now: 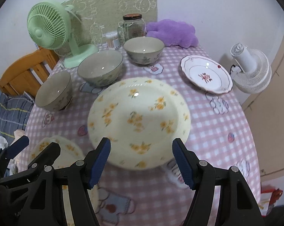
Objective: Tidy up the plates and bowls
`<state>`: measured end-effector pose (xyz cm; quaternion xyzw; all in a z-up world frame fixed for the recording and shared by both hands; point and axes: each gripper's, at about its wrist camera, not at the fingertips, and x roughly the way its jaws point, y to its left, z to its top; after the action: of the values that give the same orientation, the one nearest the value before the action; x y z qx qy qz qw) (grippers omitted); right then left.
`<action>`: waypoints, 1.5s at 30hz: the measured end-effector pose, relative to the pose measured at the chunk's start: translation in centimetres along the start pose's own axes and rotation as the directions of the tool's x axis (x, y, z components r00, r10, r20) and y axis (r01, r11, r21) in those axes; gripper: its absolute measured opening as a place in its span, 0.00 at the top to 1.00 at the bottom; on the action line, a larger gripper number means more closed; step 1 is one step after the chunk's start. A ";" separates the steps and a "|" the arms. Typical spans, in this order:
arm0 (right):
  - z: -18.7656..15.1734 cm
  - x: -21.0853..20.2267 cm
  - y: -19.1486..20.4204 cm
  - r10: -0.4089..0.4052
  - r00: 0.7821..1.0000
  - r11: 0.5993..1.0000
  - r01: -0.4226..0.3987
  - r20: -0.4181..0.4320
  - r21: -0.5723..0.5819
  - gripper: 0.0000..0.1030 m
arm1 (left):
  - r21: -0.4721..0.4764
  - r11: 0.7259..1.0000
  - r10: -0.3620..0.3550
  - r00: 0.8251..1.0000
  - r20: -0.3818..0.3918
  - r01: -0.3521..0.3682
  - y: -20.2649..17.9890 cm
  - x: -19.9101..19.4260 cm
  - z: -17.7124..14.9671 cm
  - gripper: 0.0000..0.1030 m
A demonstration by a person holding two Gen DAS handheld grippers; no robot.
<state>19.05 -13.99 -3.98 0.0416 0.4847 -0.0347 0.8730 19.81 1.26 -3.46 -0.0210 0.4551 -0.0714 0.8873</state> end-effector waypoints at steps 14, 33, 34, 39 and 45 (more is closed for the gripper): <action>5.9 5.2 -5.8 0.015 1.000 0.999 -0.015 -0.010 -0.030 0.31 | -0.013 0.987 0.157 0.987 -0.036 -0.158 -5.3 6.3 4.2 0.13; 7.0 13.0 -7.0 0.074 0.989 0.996 -0.080 -0.129 -0.046 0.31 | -0.030 0.985 0.163 0.974 -0.156 -0.169 -6.2 13.2 4.6 0.28; 6.9 13.2 -7.1 0.077 0.988 0.996 -0.083 -0.133 -0.042 0.32 | -0.026 0.986 0.161 0.973 -0.163 -0.167 -6.2 13.4 4.5 0.30; 6.1 14.2 -7.1 0.075 0.981 0.996 -0.083 -0.180 -0.032 0.38 | 0.042 0.979 0.202 0.965 -0.167 -0.198 -7.2 14.2 3.9 0.31; 5.4 14.1 -6.7 0.056 0.982 0.996 -0.068 -0.180 -0.060 0.42 | 0.049 0.980 0.199 0.965 -0.171 -0.193 -7.3 14.0 3.9 0.31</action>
<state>30.37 -21.52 -13.33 0.0309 0.5602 0.0126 0.8277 30.27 -8.11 -11.73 0.0444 0.5300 0.0079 0.8468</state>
